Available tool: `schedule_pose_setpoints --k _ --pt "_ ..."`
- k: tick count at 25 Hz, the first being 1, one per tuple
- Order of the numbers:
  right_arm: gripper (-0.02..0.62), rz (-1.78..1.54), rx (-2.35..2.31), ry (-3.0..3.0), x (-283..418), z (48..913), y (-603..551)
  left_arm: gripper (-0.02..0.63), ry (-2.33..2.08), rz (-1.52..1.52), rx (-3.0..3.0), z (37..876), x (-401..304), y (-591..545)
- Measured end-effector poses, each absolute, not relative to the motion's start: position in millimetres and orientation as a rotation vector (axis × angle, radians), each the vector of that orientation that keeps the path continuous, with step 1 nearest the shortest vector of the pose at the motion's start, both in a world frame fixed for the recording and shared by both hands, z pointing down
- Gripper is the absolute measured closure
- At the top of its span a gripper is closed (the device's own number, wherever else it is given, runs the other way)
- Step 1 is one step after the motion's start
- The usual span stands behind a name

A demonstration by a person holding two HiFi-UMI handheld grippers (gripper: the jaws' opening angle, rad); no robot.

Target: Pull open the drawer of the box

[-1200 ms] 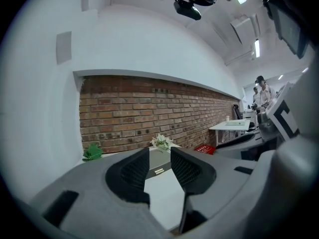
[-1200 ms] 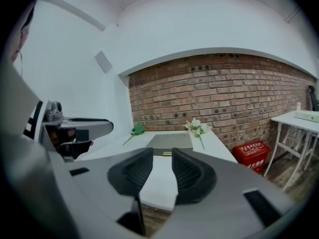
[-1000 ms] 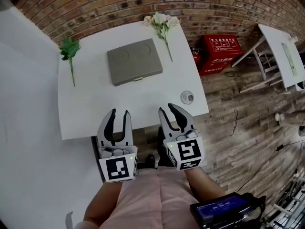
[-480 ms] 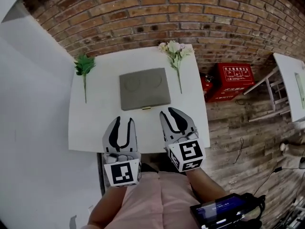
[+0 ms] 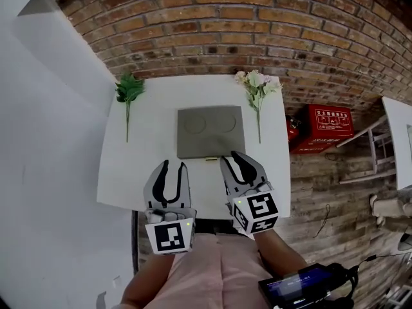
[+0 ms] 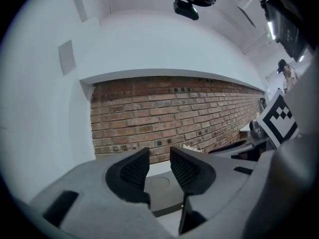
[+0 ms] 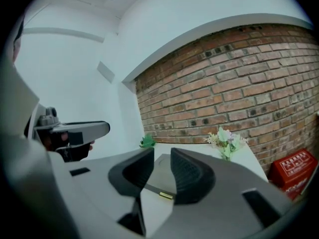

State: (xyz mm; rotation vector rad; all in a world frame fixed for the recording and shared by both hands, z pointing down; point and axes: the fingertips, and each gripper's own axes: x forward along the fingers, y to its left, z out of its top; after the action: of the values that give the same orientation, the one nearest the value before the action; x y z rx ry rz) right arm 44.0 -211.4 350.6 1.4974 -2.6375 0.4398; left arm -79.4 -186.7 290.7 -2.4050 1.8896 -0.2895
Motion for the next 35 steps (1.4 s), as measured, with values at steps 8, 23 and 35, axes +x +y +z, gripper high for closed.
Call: schedule_pose_setpoints --k 8,23,35 --pt "0.494 0.603 1.489 -2.56 36.2 389.1 -228.8 0.474 1.866 -0.301 -2.505 311.8 -85.2 -212.4" --pt "0.497 1.034 1.412 -2.374 29.8 500.8 -202.4 0.477 1.847 -0.421 -2.607 382.0 -96.7 -225.5" --pt "0.502 1.25 1.289 -2.347 14.8 526.3 -215.2 0.477 1.872 -0.482 -2.626 403.2 -107.1 -246.0"
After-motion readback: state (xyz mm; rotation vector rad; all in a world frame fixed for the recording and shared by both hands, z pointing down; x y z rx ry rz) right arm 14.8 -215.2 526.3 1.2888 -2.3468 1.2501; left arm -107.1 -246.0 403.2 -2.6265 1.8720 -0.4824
